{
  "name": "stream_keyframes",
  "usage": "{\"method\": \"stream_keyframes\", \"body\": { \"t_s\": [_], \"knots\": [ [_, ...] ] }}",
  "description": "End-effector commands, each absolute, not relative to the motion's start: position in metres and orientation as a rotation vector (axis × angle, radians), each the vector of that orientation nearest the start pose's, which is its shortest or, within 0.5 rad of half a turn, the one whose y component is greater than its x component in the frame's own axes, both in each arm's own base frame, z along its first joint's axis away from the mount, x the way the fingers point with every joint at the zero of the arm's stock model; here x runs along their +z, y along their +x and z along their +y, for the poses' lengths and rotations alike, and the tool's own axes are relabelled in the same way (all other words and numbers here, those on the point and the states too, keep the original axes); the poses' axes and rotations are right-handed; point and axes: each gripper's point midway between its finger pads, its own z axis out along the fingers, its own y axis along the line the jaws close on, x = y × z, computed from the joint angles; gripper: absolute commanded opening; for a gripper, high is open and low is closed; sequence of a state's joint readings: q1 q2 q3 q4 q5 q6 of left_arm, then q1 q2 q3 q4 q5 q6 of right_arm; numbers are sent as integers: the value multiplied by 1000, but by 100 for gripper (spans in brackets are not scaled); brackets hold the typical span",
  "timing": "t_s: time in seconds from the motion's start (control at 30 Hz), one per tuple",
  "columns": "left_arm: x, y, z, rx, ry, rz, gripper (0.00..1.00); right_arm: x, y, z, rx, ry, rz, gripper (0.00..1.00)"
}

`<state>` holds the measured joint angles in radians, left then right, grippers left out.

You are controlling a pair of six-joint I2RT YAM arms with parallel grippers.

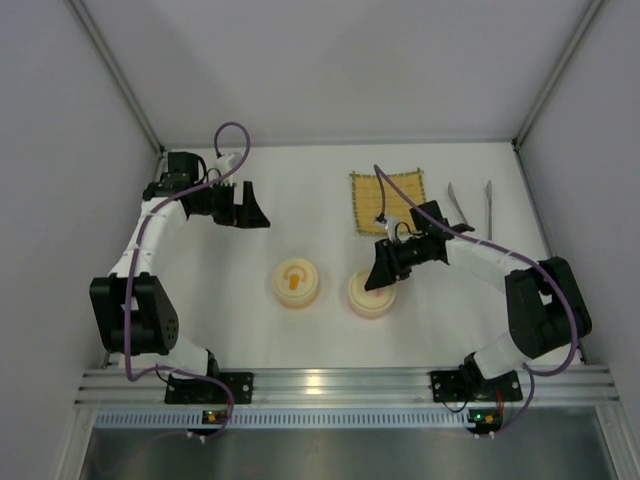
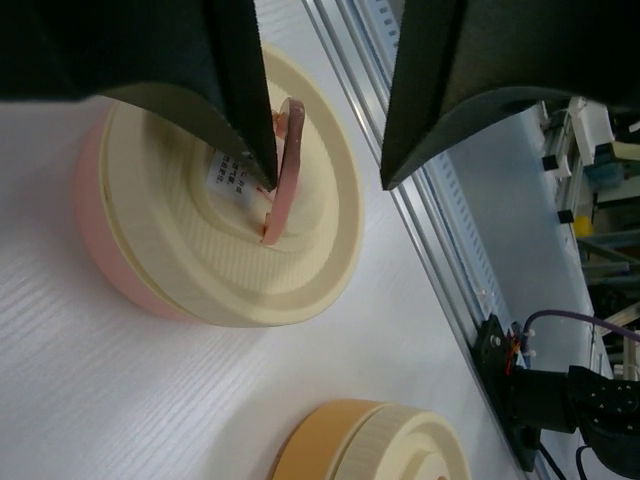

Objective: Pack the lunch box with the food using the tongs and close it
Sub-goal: Screw the box lid onto the packing box.

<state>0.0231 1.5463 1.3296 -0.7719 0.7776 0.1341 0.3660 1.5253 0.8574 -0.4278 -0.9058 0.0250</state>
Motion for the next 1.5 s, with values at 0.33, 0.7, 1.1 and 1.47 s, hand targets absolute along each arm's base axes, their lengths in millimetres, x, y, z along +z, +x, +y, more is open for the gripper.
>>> {"method": "stream_keyframes", "body": {
  "t_s": [0.33, 0.7, 1.1, 1.47],
  "knots": [
    [227, 337, -122, -981, 545, 2206, 98, 106, 229, 228, 1058, -924, 2397, 83],
    [224, 340, -122, -982, 535, 2213, 98, 107, 223, 234, 899, -1084, 2366, 83],
    [220, 339, -119, -957, 537, 2222, 98, 81, 206, 245, 678, -1263, 2394, 88],
    [219, 339, -119, -951, 538, 2228, 98, 84, 202, 251, 682, -1322, 2372, 91]
  ]
}}
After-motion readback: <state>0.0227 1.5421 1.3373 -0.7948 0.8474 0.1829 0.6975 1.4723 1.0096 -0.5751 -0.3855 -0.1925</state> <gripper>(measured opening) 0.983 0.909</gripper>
